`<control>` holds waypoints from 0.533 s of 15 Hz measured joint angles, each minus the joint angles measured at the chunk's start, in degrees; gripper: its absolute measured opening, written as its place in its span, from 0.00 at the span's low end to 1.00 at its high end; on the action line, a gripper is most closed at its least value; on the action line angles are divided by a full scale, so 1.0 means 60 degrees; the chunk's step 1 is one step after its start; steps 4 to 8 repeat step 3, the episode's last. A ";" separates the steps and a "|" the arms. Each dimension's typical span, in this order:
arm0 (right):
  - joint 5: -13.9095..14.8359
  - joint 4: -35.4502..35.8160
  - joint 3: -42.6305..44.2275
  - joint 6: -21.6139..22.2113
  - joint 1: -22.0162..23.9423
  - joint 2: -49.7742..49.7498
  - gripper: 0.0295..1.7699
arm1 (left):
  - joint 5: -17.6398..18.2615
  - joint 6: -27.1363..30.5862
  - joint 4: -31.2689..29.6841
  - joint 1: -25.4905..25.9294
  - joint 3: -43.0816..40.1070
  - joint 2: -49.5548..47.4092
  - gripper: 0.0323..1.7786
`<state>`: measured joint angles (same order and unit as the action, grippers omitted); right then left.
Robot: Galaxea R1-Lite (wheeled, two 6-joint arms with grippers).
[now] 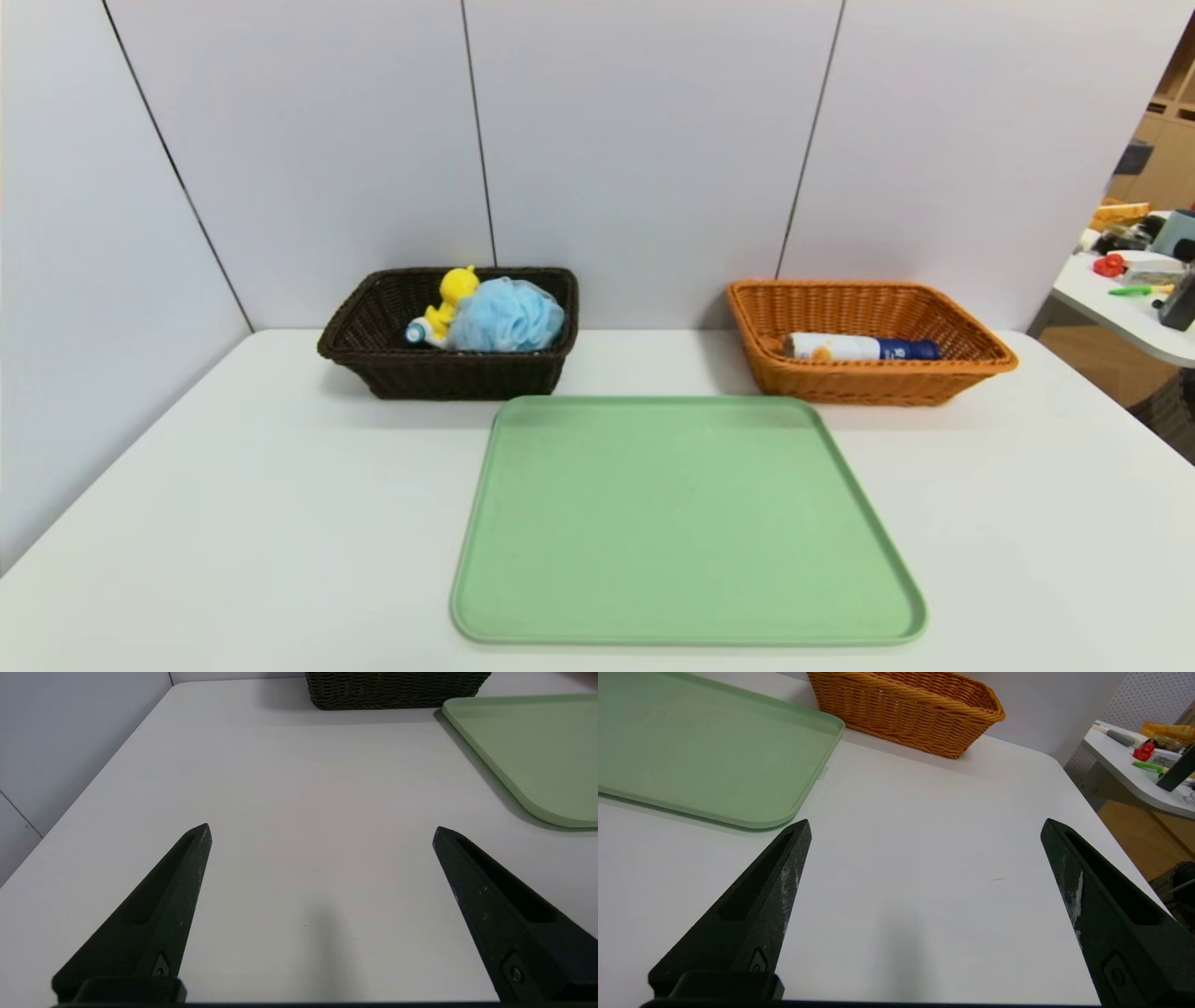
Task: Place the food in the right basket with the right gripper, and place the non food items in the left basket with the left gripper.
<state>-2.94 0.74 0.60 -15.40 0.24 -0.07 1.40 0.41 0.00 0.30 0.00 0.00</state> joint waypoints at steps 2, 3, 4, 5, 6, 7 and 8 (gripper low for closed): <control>-0.0006 0.0000 0.0000 0.0004 0.0000 0.0000 0.96 | -0.0004 -0.0006 0.0000 0.0000 0.0000 0.0000 0.95; -0.0006 0.0000 0.0000 0.0004 0.0000 0.0000 0.96 | -0.0004 0.0000 0.0000 0.0000 0.0000 0.0000 0.95; -0.0006 0.0000 0.0000 0.0004 0.0000 0.0000 0.96 | -0.0004 0.0000 0.0000 0.0000 0.0000 0.0000 0.95; -0.0006 0.0000 0.0000 0.0004 0.0000 0.0000 0.96 | -0.0004 0.0000 0.0000 0.0000 0.0000 0.0000 0.95; -0.0006 0.0000 0.0000 0.0004 0.0000 0.0000 0.96 | -0.0004 0.0000 0.0000 0.0000 0.0000 0.0000 0.95; -0.0006 0.0000 0.0000 0.0004 0.0000 0.0000 0.96 | -0.0004 0.0000 0.0000 0.0000 0.0000 0.0000 0.95; -0.0006 0.0000 0.0000 0.0004 0.0000 0.0000 0.96 | -0.0004 0.0000 0.0000 0.0000 0.0000 0.0000 0.95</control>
